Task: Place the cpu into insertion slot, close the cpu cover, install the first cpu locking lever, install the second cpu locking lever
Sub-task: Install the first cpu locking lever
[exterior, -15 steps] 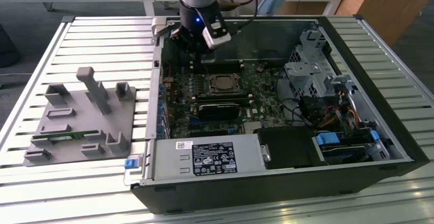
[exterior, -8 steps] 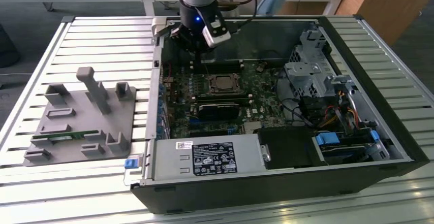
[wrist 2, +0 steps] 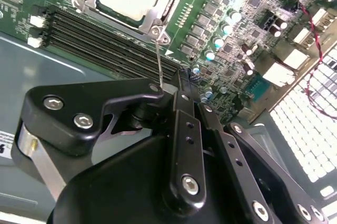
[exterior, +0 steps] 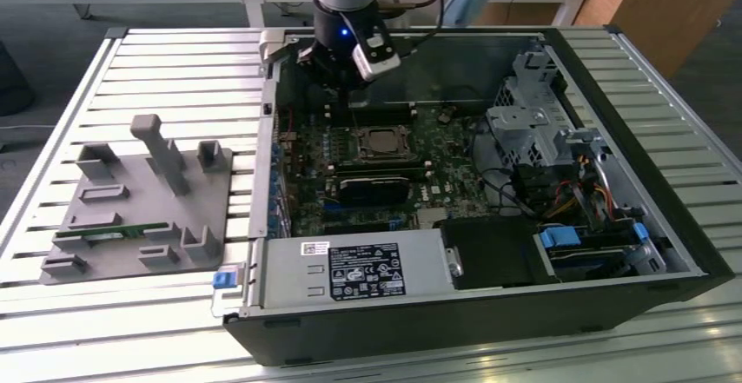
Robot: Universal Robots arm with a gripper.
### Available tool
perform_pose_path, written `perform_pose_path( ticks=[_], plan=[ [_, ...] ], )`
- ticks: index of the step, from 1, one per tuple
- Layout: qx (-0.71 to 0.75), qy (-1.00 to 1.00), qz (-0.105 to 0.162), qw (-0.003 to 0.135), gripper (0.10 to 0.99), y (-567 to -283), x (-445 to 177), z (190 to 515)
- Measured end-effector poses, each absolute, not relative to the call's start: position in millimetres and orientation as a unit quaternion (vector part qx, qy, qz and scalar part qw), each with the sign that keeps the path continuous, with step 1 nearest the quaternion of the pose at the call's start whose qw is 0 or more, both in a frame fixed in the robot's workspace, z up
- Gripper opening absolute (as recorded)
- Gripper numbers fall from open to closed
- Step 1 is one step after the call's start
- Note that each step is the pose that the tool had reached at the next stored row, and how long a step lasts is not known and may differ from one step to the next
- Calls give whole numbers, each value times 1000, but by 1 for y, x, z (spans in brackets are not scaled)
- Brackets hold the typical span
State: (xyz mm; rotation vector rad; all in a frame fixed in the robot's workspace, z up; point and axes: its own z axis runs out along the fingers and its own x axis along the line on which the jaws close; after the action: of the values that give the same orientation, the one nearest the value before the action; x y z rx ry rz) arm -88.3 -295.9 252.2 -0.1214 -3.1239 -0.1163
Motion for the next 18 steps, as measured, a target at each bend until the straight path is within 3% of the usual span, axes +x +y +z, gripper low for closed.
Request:
perform_pose_path(
  ticks=[18],
  plan=[
    [-39, -999, -37, 7, 106, -296, -52, 250]
  ],
)
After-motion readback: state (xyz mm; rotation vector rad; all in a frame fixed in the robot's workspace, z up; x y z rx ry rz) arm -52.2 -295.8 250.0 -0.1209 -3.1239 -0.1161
